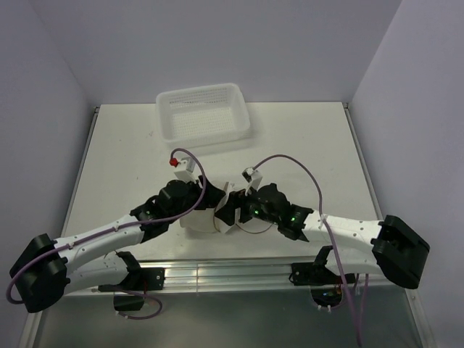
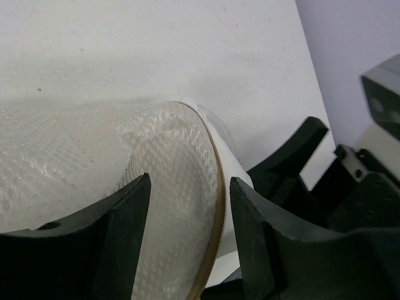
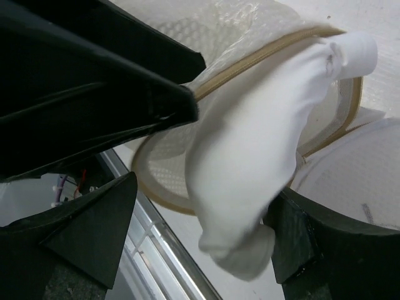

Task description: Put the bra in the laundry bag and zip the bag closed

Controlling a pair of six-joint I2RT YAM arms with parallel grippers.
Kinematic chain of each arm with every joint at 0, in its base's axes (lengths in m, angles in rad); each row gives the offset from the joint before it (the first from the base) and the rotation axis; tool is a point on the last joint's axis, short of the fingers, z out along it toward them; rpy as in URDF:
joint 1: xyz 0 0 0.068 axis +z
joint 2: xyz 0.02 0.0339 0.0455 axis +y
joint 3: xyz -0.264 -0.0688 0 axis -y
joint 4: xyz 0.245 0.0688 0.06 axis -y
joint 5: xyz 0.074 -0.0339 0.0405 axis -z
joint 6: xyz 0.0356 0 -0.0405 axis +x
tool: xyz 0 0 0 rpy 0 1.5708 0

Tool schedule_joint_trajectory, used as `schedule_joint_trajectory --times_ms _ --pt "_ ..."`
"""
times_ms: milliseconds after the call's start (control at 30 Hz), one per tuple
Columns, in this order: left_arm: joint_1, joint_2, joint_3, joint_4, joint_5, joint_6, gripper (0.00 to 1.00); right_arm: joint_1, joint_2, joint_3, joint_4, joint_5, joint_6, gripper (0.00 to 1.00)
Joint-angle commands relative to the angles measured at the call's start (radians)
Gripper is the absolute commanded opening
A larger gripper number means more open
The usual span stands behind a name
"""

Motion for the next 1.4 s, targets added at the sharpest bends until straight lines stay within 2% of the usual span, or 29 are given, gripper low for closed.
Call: schedule_joint_trajectory --times_ms 0,100,233,267,300,333,400,433,500,533,600,633,700,733,900,1033,1100,1300,1367 --pt "-0.003 0.02 0.062 -0.008 0.0 0.024 0.59 0.003 -0.088 -0.024 -0.042 0.047 0.005 0.85" --pt "-0.003 0.023 0.069 -0.011 0.025 0.038 0.56 0.003 -0.148 -0.038 -0.079 0.048 0.004 0.84" --pt "-0.003 0.021 0.071 -0.04 0.027 0.046 0.39 0.0 -0.201 -0.072 -0.121 0.08 0.008 0.78" --pt "-0.003 0.023 0.069 -0.039 0.033 0.046 0.37 -0.003 -0.212 -0.078 -0.121 0.114 0.008 0.74" --pt "-0.003 0.026 0.069 -0.037 0.04 0.047 0.36 -0.007 -0.211 -0.081 -0.122 0.12 0.013 0.65" --pt "-0.003 0.027 0.074 -0.042 0.04 0.047 0.36 -0.02 -0.209 -0.08 -0.124 0.117 0.019 0.49" --pt "-0.003 0.035 0.077 -0.048 0.048 0.053 0.35 -0.021 -0.185 -0.074 -0.112 0.111 0.027 0.37" --pt "-0.003 0.04 0.08 -0.052 0.048 0.056 0.34 -0.021 -0.159 -0.06 -0.105 0.11 0.03 0.33" --pt "-0.003 0.046 0.085 -0.063 0.043 0.059 0.32 -0.021 -0.128 -0.046 -0.092 0.098 0.028 0.33" --pt "-0.003 0.053 0.091 -0.069 0.04 0.067 0.24 -0.021 -0.103 -0.037 -0.061 0.097 0.028 0.25" --pt "-0.003 0.06 0.092 -0.062 0.062 0.067 0.13 -0.021 -0.082 -0.038 -0.012 0.097 0.039 0.2" --pt "-0.003 0.061 0.085 -0.05 0.071 0.063 0.01 -0.021 -0.068 -0.047 0.063 0.072 0.048 0.12" --pt "-0.003 0.052 0.048 0.035 0.126 0.031 0.0 -0.021 -0.065 -0.096 0.172 0.064 0.106 0.07" --pt "-0.003 0.044 0.039 0.071 0.14 0.017 0.0 -0.021 -0.062 -0.11 0.282 0.067 0.125 0.07" --pt "-0.004 0.012 -0.013 0.23 0.197 -0.068 0.0 -0.018 -0.063 -0.17 0.511 0.12 0.218 0.0" --pt "-0.004 -0.043 -0.081 0.351 0.2 -0.132 0.0 -0.017 -0.079 -0.222 0.602 0.209 0.271 0.0" --pt "-0.006 -0.069 -0.13 0.432 0.197 -0.174 0.0 -0.017 -0.028 -0.241 0.637 0.266 0.306 0.0" --pt "-0.004 -0.108 -0.205 0.474 0.169 -0.23 0.0 0.016 0.194 -0.199 0.665 0.364 0.375 0.01" --pt "-0.004 -0.111 -0.21 0.452 0.169 -0.238 0.0 0.016 0.202 -0.193 0.654 0.393 0.375 0.04"
